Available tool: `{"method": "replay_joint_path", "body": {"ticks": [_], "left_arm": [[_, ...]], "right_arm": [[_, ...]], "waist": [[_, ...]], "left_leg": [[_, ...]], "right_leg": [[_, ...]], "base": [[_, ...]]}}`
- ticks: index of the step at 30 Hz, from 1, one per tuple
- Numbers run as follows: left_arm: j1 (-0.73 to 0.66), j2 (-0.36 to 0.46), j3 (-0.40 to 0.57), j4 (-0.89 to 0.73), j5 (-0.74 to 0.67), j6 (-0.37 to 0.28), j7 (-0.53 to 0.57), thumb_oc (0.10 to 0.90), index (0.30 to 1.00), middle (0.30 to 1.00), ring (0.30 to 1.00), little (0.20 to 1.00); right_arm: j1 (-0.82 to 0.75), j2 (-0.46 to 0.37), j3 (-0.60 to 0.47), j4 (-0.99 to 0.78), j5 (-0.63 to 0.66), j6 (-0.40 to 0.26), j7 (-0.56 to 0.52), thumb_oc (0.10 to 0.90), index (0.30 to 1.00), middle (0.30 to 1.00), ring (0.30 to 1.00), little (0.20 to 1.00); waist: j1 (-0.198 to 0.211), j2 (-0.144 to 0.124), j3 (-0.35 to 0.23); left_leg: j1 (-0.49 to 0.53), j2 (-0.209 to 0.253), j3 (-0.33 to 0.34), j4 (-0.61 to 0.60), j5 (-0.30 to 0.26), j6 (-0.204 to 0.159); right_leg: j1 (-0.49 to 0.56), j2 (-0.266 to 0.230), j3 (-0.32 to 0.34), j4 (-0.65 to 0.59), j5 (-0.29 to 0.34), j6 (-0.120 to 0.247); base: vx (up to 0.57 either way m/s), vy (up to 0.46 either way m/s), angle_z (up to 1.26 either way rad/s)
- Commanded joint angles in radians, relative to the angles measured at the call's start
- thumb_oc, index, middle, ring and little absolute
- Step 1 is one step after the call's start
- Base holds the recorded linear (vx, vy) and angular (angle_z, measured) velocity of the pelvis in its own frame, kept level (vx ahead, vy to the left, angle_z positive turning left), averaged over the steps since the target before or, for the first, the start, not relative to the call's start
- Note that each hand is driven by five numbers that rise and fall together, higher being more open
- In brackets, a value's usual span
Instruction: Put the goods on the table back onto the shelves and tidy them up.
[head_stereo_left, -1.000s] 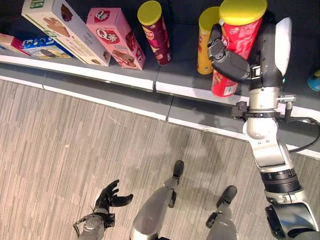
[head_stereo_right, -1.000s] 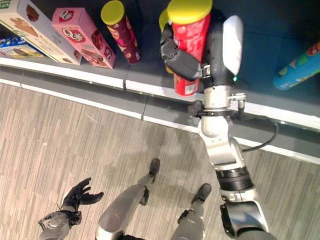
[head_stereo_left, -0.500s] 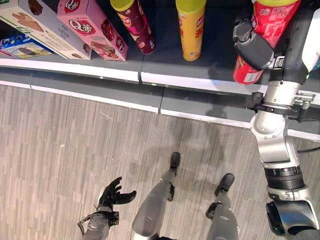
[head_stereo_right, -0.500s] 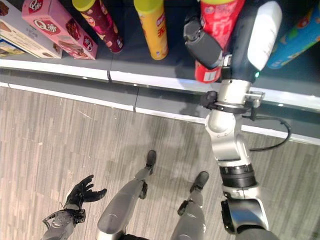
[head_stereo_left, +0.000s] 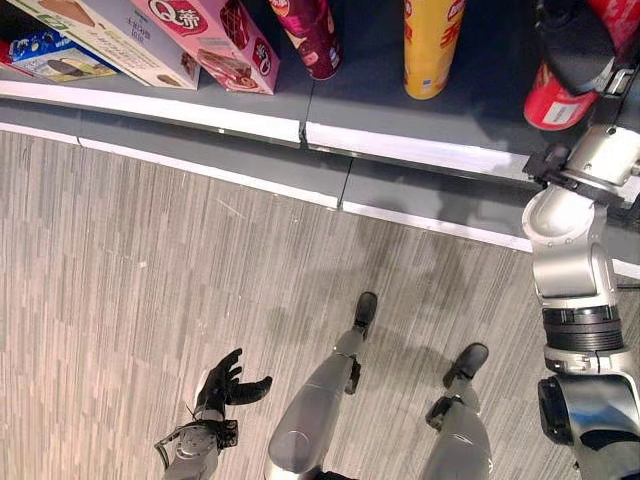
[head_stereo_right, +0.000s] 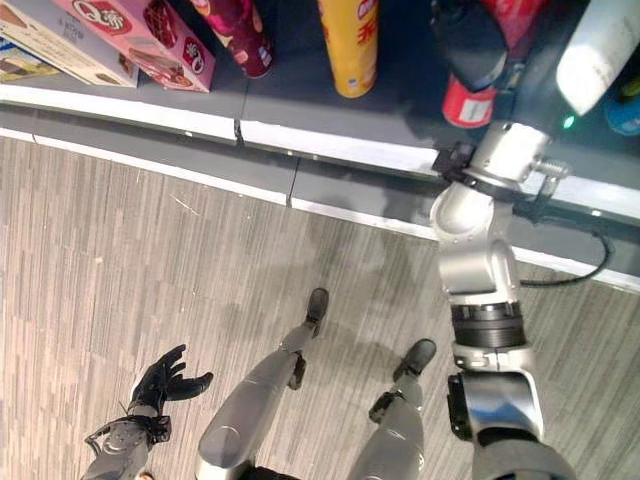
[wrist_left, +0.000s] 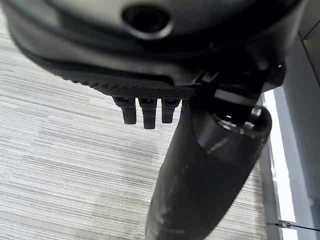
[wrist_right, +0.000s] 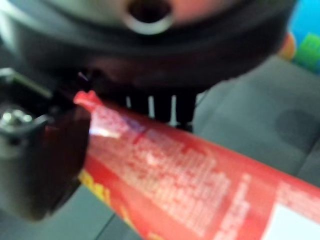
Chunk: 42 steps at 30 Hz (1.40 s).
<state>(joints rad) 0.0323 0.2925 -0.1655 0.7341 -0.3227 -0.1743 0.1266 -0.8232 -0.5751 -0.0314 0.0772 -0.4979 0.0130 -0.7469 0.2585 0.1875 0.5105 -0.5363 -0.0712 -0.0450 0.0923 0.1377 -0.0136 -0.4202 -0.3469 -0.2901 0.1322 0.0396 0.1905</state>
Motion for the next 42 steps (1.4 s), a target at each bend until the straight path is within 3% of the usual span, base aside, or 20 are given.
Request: {"method": "replay_joint_path", "body": {"ticks": [1,3,9,17,23,40,41,42], "left_arm": [[0.045,0.086,-0.041,-0.017,-0.014,-0.032,0.036,0.8,0.9,0.9,0.9,0.9],[0.043,0.088,-0.043,-0.034,-0.025,-0.039,0.034,0.8,0.9,0.9,0.9,0.9],[0.022,0.077,-0.058,-0.032,-0.038,-0.047,0.037,0.8,0.9,0.9,0.9,0.9],[0.009,0.059,-0.073,-0.032,-0.048,-0.053,0.054,0.8,0.9,0.9,0.9,0.9],[-0.005,0.066,-0.079,-0.019,-0.031,-0.054,0.059,0.8,0.9,0.9,0.9,0.9],[-0.022,0.071,-0.095,0.018,-0.018,-0.051,0.058,0.8,0.9,0.9,0.9,0.9],[-0.022,0.07,-0.095,0.02,-0.02,-0.05,0.059,0.8,0.9,0.9,0.9,0.9],[-0.023,0.07,-0.094,0.021,-0.019,-0.048,0.06,0.8,0.9,0.9,0.9,0.9]], "right_arm": [[-0.103,-0.137,0.001,-0.128,-0.071,-0.047,-0.076,0.4,0.3,0.3,0.3,0.3],[-0.128,-0.163,0.003,-0.122,-0.081,-0.037,-0.093,0.4,0.3,0.3,0.3,0.3],[-0.163,-0.189,0.011,-0.12,-0.093,-0.025,-0.119,0.4,0.3,0.3,0.3,0.3],[-0.142,-0.138,0.027,-0.122,-0.085,-0.019,-0.149,0.4,0.3,0.3,0.3,0.3],[-0.124,-0.118,0.024,-0.092,-0.068,-0.021,-0.165,0.4,0.3,0.3,0.3,0.3],[-0.149,-0.17,0.021,-0.002,-0.03,0.0,-0.204,0.4,0.3,0.3,0.3,0.3],[-0.148,-0.166,0.024,-0.003,-0.029,0.001,-0.205,0.471,0.406,0.406,0.406,0.406],[-0.147,-0.163,0.024,-0.004,-0.028,0.001,-0.203,0.638,0.658,0.658,0.658,0.658]], "waist": [[0.014,0.097,-0.036],[0.015,0.112,-0.037],[0.02,0.137,-0.032],[0.011,0.165,-0.016],[0.013,0.182,-0.02],[0.031,0.191,-0.035],[0.03,0.189,-0.035],[0.029,0.187,-0.034]], "left_leg": [[-0.087,0.044,-0.076,0.031,-0.044,-0.071],[-0.104,0.032,-0.083,0.024,-0.056,-0.079],[-0.167,0.006,-0.082,0.028,-0.047,-0.073],[-0.197,-0.013,-0.083,0.042,-0.047,-0.063],[-0.218,-0.024,-0.092,0.047,-0.039,-0.075],[-0.221,-0.03,-0.115,0.037,-0.032,-0.078],[-0.221,-0.029,-0.114,0.039,-0.034,-0.077],[-0.221,-0.027,-0.114,0.039,-0.035,-0.077]], "right_leg": [[-0.033,-0.07,-0.029,0.153,-0.076,-0.002],[-0.057,-0.079,-0.02,0.171,-0.103,0.008],[-0.134,-0.105,-0.005,0.211,-0.108,0.013],[-0.171,-0.126,0.013,0.234,-0.107,0.011],[-0.163,-0.142,-0.019,0.239,-0.105,0.017],[-0.155,-0.149,-0.045,0.268,-0.132,0.014],[-0.157,-0.147,-0.047,0.27,-0.133,0.014],[-0.158,-0.148,-0.047,0.272,-0.134,0.014]], "base": [[-0.02,0.012,0.14],[0.03,0.005,0.15],[0.0,0.039,0.08],[0.0,0.031,-0.04],[-0.01,-0.022,0.12],[0.03,-0.025,0.08],[0.01,-0.013,0.03],[0.0,0.0,0.0]]}}
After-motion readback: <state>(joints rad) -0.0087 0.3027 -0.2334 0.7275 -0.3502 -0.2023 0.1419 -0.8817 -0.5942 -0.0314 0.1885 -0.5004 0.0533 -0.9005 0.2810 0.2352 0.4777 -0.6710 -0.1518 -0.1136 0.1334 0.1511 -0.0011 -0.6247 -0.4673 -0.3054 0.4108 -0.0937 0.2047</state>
